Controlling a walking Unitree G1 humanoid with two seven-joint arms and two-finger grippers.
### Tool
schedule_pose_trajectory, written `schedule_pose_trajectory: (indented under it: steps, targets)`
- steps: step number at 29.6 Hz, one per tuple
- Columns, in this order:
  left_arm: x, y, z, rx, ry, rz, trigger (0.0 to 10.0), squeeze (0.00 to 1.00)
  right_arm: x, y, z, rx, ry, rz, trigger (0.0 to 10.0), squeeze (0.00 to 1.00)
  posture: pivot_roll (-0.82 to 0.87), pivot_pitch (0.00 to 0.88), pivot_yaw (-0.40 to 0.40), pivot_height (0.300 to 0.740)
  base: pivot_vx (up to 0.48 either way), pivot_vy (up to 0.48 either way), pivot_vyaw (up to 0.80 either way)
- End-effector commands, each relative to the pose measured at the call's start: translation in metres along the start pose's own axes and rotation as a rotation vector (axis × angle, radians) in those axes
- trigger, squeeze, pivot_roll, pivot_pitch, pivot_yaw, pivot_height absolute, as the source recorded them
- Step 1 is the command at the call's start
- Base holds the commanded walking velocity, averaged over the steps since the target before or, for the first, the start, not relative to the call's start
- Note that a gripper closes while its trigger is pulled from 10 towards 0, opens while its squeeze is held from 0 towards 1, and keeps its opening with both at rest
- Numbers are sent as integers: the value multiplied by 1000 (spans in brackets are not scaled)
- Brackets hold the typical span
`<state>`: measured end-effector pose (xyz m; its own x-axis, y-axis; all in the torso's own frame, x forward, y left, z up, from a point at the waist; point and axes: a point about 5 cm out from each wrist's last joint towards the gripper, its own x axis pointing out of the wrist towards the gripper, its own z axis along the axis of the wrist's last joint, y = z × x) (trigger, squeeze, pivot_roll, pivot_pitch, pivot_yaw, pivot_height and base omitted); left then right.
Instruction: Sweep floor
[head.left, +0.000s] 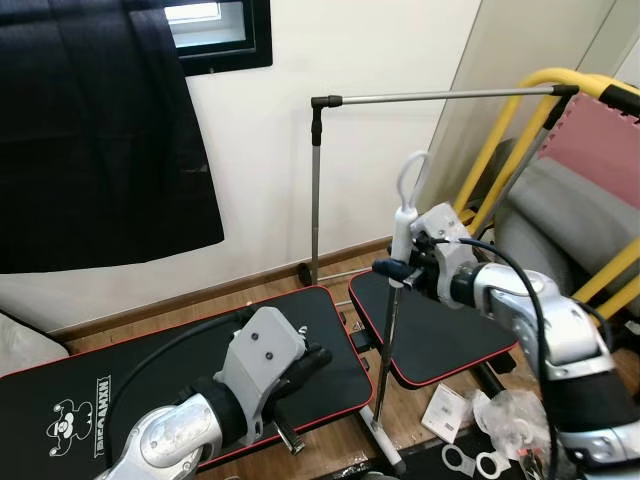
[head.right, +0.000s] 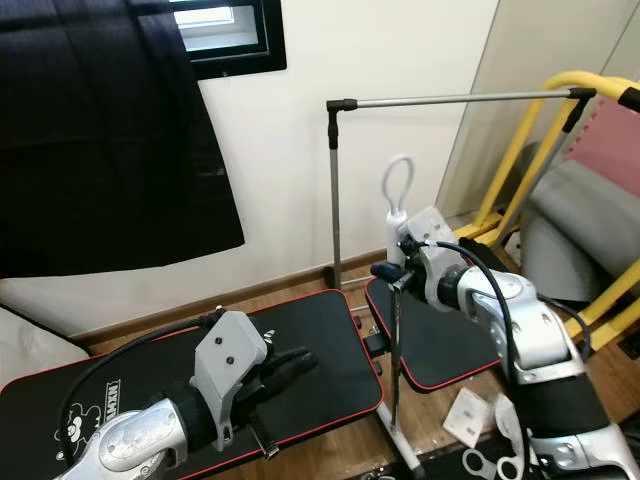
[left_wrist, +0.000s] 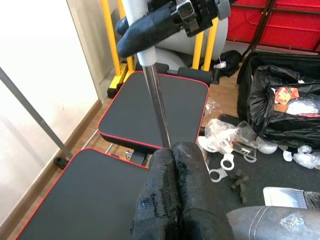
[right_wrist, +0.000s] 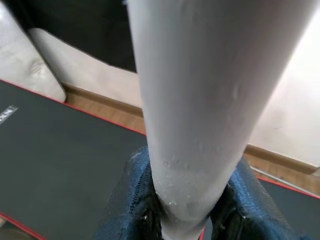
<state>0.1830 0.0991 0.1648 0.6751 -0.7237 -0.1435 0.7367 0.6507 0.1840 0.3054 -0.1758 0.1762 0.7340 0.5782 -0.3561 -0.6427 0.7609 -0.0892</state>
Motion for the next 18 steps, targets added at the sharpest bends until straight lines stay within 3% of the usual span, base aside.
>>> schedule_pose_trajectory:
  steps: [1,8,15,16,18]
  targets:
    - [2,-3,-3,-15,1,-32,10000,0,-2,4,5,-14,-12,24,0,0,-67,37,-80,740,0,0,0]
    - [2,3,-3,-2,-9,-20,10000,0,-12,11,20,-2,9,74,0,0,-70,24,-81,740,0,0,0]
    - [4,4,-3,-2,-14,-17,10000,0,-15,9,19,-15,44,60,0,0,-75,22,-80,740,0,0,0]
    - [6,5,-3,-8,-12,-1,10000,0,-14,7,17,-16,60,24,10000,0,-78,21,-80,740,0,0,0]
    - [7,6,-4,-14,-10,12,10000,0,-13,4,14,-15,70,-11,10000,0,-78,21,-80,740,0,0,0]
